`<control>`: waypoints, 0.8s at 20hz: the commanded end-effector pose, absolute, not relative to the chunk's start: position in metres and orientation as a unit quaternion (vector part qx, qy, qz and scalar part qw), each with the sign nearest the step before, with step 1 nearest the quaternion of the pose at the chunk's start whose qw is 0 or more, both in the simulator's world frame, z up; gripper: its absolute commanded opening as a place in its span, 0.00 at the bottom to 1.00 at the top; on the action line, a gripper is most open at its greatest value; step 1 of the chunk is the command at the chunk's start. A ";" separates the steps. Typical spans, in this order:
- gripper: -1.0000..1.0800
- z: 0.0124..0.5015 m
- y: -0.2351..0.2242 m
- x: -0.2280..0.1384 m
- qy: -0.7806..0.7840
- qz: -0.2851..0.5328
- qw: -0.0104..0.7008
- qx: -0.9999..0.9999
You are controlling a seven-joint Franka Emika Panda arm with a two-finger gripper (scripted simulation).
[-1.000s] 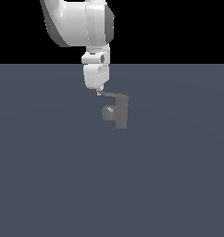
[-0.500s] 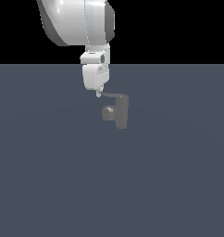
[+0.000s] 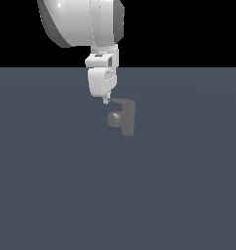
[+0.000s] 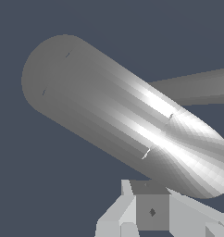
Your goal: Turn on the faucet by rotating a designated handle.
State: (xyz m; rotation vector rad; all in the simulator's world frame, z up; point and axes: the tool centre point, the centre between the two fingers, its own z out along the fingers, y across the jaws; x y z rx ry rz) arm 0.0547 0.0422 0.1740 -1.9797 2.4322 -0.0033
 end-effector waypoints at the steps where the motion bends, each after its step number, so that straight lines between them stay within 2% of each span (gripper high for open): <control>1: 0.00 0.173 0.033 0.047 0.779 -0.001 0.000 -0.627; 9: 0.00 0.173 0.026 0.026 0.778 0.000 0.000 -0.628; 11: 0.00 0.174 0.033 0.030 0.775 0.000 0.003 -0.631; 16: 0.00 0.174 0.006 0.018 0.776 0.000 0.002 -0.630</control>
